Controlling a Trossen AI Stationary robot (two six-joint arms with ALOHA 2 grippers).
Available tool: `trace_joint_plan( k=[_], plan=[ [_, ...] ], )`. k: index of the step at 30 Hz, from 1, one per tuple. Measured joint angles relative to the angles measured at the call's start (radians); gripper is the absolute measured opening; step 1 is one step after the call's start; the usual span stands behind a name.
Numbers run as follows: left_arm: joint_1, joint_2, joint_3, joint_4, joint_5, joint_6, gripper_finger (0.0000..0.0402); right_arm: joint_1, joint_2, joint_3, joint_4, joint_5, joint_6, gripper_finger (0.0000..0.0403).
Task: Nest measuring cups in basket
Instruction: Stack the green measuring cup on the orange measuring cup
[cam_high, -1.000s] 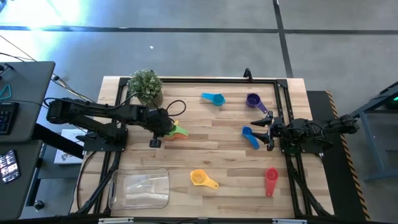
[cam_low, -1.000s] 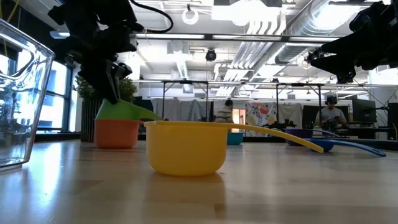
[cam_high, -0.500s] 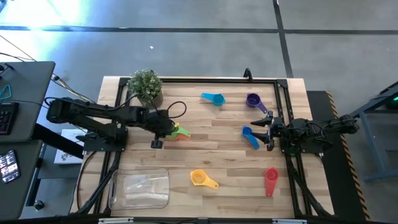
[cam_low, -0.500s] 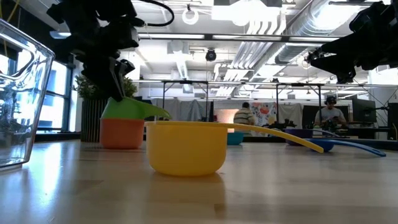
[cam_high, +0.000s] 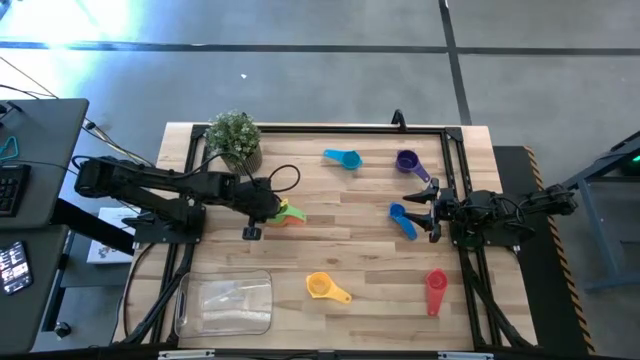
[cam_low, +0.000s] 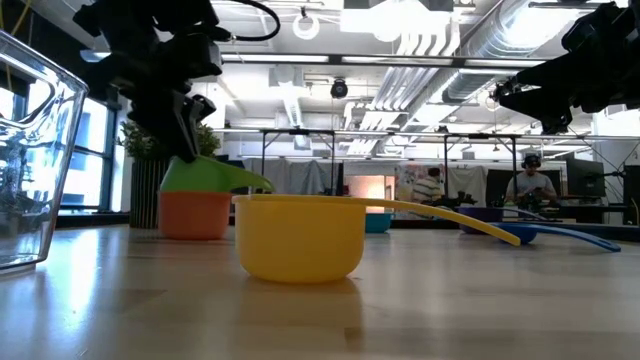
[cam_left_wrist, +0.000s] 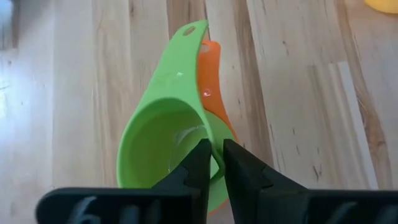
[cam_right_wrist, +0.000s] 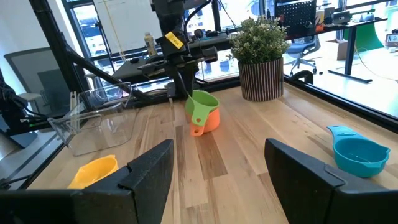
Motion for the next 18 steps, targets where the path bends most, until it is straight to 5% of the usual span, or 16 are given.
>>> trace_joint_plan(
  k=[10, 18],
  plan=[
    [-0.009, 0.001, 0.000, -0.032, 0.018, -0.014, 0.0115, 0.000, 0.000, 0.000, 0.000, 0.000, 0.000, 0.0243],
    [-0.038, 0.001, 0.000, -0.039, 0.021, -0.049, 0.0128, 0.000, 0.000, 0.000, 0.000, 0.000, 0.000, 0.0243]
  ],
)
